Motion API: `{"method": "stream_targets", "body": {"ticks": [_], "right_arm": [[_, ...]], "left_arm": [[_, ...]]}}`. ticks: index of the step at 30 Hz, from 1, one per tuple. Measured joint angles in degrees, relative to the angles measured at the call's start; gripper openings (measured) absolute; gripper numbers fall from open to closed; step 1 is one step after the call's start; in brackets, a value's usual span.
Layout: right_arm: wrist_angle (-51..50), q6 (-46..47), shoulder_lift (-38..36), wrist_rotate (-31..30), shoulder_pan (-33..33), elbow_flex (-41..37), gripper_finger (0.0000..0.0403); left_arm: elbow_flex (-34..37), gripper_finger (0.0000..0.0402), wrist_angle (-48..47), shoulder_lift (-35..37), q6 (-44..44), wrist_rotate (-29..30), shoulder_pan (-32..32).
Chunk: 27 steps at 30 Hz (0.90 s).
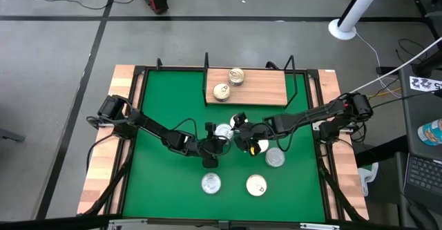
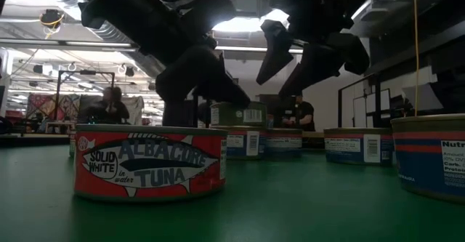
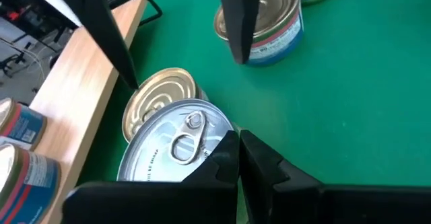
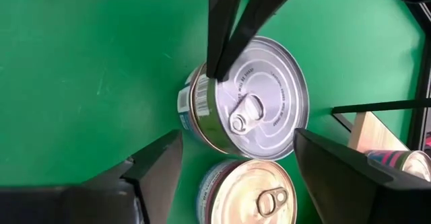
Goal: Stack canned seafood by type on shelf
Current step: Put the green tuna can on the shelf aligned with the blue tuna can
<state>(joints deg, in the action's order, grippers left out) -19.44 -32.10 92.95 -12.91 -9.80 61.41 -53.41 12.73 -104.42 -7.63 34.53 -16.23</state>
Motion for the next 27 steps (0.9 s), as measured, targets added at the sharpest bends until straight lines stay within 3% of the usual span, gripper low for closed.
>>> {"method": "stream_targets", "body": {"ticks": [10, 27], "right_arm": [[0.1, -0.2, 0.0, -1.3, -1.2, 0.0, 0.028], [7.7, -3.2, 0.0, -12.9, -6.5, -4.7, 0.028]], "left_arm": [[0.0, 0.0001, 0.4, 0.0, 6.7, 0.9, 0.0], [0.0, 0.0001, 4.7, 0.1, 10.8, 0.9, 0.1]]}}
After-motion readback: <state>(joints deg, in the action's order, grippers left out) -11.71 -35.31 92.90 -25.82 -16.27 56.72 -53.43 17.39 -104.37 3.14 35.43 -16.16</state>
